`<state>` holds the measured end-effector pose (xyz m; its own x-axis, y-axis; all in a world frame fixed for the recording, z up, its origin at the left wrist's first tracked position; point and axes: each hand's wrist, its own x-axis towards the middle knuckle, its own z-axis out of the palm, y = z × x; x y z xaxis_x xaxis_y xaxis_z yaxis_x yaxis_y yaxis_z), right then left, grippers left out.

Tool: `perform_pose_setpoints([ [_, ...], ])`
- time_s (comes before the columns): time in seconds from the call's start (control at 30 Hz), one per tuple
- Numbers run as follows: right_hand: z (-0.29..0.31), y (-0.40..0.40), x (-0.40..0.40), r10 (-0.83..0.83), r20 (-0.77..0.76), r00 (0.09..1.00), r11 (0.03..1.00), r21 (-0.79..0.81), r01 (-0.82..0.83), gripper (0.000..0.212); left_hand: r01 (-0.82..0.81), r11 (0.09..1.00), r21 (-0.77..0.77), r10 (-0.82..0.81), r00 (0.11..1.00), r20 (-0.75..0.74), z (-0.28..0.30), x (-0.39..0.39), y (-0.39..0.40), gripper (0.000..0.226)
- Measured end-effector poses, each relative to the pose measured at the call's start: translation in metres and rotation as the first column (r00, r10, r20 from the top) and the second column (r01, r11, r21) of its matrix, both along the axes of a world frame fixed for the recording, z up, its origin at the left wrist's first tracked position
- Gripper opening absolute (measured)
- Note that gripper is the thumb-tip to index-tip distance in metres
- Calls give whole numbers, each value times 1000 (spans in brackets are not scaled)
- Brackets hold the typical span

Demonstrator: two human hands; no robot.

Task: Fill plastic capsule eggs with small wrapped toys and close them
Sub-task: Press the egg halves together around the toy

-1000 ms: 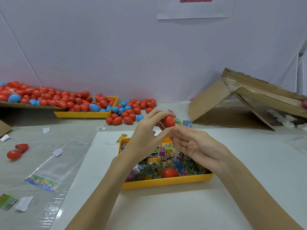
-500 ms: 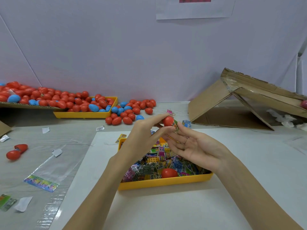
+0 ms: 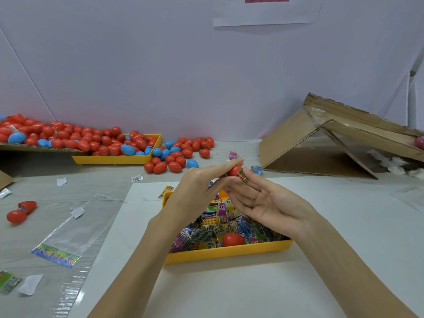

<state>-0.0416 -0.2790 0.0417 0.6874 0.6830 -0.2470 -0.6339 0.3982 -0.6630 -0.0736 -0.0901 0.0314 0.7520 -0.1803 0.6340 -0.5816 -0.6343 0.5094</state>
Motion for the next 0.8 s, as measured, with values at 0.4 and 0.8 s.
perform_pose_setpoints([
  [0.4, 0, 2, -3, -25, 1, 1000, 999, 28, 25, 39, 5, 1000, 27, -4, 1000, -22, -2, 0, 4, 47],
  [0.8, 3, 2, 8, -162, 915, 369, 605, -203, 770, 30, -102, 986, 129, 124, 977, -174, -5, 5, 8, 58],
])
